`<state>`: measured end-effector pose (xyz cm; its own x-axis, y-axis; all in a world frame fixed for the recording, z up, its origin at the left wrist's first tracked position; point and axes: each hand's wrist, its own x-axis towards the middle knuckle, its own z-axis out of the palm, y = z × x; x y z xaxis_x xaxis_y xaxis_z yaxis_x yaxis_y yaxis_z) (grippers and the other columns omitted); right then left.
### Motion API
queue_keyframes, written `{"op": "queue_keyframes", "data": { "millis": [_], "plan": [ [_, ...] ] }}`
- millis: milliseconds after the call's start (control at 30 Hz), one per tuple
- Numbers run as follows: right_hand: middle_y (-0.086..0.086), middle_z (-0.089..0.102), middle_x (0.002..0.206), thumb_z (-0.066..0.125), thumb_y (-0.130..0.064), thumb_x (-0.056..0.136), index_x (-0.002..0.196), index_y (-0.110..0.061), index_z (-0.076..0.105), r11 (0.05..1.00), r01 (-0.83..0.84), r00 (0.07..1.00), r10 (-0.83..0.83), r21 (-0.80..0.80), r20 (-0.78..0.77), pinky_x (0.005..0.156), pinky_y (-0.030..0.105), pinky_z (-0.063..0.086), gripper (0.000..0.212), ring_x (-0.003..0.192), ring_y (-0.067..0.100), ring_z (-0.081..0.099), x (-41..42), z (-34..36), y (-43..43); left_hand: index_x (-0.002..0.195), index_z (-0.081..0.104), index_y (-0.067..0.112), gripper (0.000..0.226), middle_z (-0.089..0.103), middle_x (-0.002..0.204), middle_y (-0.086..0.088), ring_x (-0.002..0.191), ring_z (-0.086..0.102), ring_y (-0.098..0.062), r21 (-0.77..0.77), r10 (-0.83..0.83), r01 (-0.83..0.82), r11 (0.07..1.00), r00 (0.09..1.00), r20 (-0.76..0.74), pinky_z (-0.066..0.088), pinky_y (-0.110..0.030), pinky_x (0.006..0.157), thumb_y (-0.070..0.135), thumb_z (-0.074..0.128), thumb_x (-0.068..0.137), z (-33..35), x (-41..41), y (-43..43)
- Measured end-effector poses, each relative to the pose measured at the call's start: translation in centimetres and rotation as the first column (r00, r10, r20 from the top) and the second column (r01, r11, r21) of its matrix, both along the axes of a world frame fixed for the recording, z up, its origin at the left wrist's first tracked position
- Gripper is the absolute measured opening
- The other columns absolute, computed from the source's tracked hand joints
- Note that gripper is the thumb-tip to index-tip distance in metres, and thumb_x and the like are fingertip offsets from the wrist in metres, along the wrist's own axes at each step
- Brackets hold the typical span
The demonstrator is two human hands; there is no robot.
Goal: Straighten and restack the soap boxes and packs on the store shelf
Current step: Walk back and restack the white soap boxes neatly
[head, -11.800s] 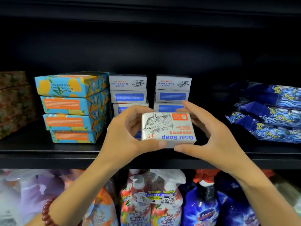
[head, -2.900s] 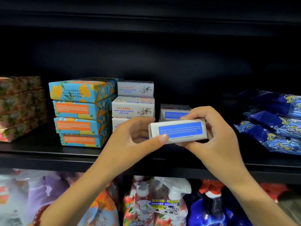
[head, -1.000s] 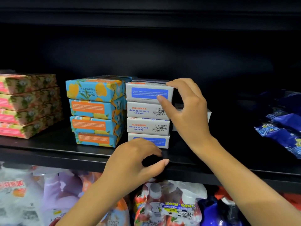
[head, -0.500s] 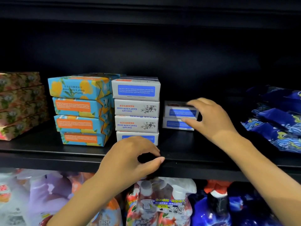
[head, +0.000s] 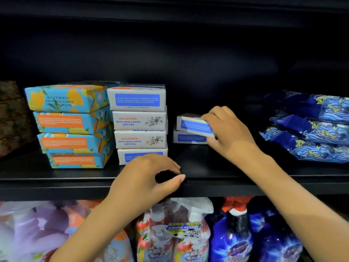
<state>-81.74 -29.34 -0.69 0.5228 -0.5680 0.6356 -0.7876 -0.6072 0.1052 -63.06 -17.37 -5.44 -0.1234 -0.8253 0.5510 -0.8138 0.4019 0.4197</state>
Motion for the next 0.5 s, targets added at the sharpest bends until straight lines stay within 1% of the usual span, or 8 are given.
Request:
{"op": "queue_keyframes", "data": {
  "millis": [67, 100, 133, 200, 300, 367, 400, 500],
  "plan": [
    [0.002, 0.051, 0.103, 0.066, -0.01, 0.079, 0.114, -0.01, 0.058, 0.989, -0.142, 0.98, 0.146, -0.044, 0.133, 0.07, 0.034, 0.046, 0.036, 0.097, 0.017, 0.043, -0.9, -0.5, 1.0, 0.086, 0.071, 0.035, 0.033, 0.067, 0.089, 0.027, 0.091, 0.059, 0.01, -0.002, -0.005, 0.005, 1.0, 1.0, -0.025, 0.047, -0.015, 0.079, 0.06, 0.055, 0.073, -0.1, 0.1, 0.1],
    [0.004, 0.053, 0.1, 0.068, -0.01, 0.079, 0.112, -0.007, 0.06, 0.975, -0.206, 0.956, 0.22, -0.089, 0.194, 0.071, 0.034, 0.046, 0.035, 0.093, 0.018, 0.046, -1.3, -0.8, 1.6, 0.085, 0.071, 0.035, 0.034, 0.068, 0.088, 0.027, 0.089, 0.061, 0.009, -0.009, -0.014, 0.013, 1.0, 0.997, -0.08, 0.047, -0.014, 0.077, 0.062, 0.054, 0.072, -0.1, 0.1, 0.2],
    [0.005, 0.055, 0.098, 0.069, -0.011, 0.079, 0.111, -0.005, 0.062, 0.959, -0.25, 0.931, 0.277, -0.137, 0.239, 0.073, 0.032, 0.046, 0.034, 0.091, 0.019, 0.049, -1.7, -1.2, 2.2, 0.084, 0.071, 0.035, 0.033, 0.069, 0.086, 0.025, 0.086, 0.063, 0.008, -0.018, -0.037, 0.034, 0.999, 0.983, -0.178, 0.048, -0.013, 0.075, 0.061, 0.056, 0.071, 0.0, 0.0, 0.3],
    [0.009, 0.057, 0.099, 0.067, -0.012, 0.079, 0.111, 0.0, 0.062, 0.924, -0.3, 0.89, 0.361, -0.237, 0.278, 0.079, 0.024, 0.043, 0.034, 0.092, 0.019, 0.051, -2.3, -1.9, 3.4, 0.081, 0.073, 0.033, 0.03, 0.072, 0.081, 0.016, 0.077, 0.067, 0.002, -0.028, -0.099, 0.096, 0.995, 0.899, -0.426, 0.051, -0.013, 0.068, 0.058, 0.059, 0.071, 0.4, -0.2, 0.3],
    [0.015, 0.059, 0.1, 0.064, -0.003, 0.08, 0.106, 0.009, 0.063, 0.839, -0.35, 0.852, 0.47, -0.416, 0.231, 0.088, 0.023, 0.041, 0.028, 0.096, 0.024, 0.052, -2.7, -2.2, 4.8, 0.077, 0.076, 0.029, 0.042, 0.073, 0.07, -0.004, 0.061, 0.068, -0.012, 0.039, -0.129, 0.211, 0.977, 0.723, -0.679, 0.051, -0.019, 0.051, 0.067, 0.056, 0.073, 2.1, -0.6, 0.3],
    [0.013, 0.056, 0.102, 0.061, 0.0, 0.085, 0.103, 0.01, 0.065, 0.76, -0.386, 0.846, 0.518, -0.523, 0.128, 0.091, 0.027, 0.043, 0.021, 0.096, 0.027, 0.053, -2.6, -2.2, 5.6, 0.072, 0.077, 0.028, 0.051, 0.072, 0.068, -0.012, 0.055, 0.067, -0.016, 0.143, -0.092, 0.339, 0.93, 0.59, -0.802, 0.047, -0.019, 0.043, 0.074, 0.058, 0.063, 3.4, -0.9, 0.4],
    [0.012, 0.054, 0.104, 0.061, -0.001, 0.087, 0.104, 0.007, 0.064, 0.718, -0.394, 0.849, 0.523, -0.574, 0.071, 0.091, 0.028, 0.044, 0.02, 0.096, 0.027, 0.054, -2.4, -2.3, 5.8, 0.073, 0.077, 0.026, 0.051, 0.072, 0.07, -0.012, 0.056, 0.067, -0.015, 0.179, -0.071, 0.388, 0.904, 0.55, -0.832, 0.047, -0.019, 0.042, 0.073, 0.064, 0.06, 3.7, -1.1, 0.5],
    [0.01, 0.053, 0.106, 0.065, -0.007, 0.087, 0.107, -0.002, 0.058, 0.638, -0.423, 0.847, 0.53, -0.644, -0.031, 0.092, 0.031, 0.047, 0.022, 0.097, 0.025, 0.054, -2.1, -2.5, 5.9, 0.076, 0.078, 0.023, 0.028, 0.075, 0.082, -0.004, 0.07, 0.07, -0.01, 0.151, -0.111, 0.436, 0.887, 0.519, -0.848, 0.052, -0.017, 0.053, 0.046, 0.082, 0.061, 3.9, -1.4, 0.4]
  ]
}}
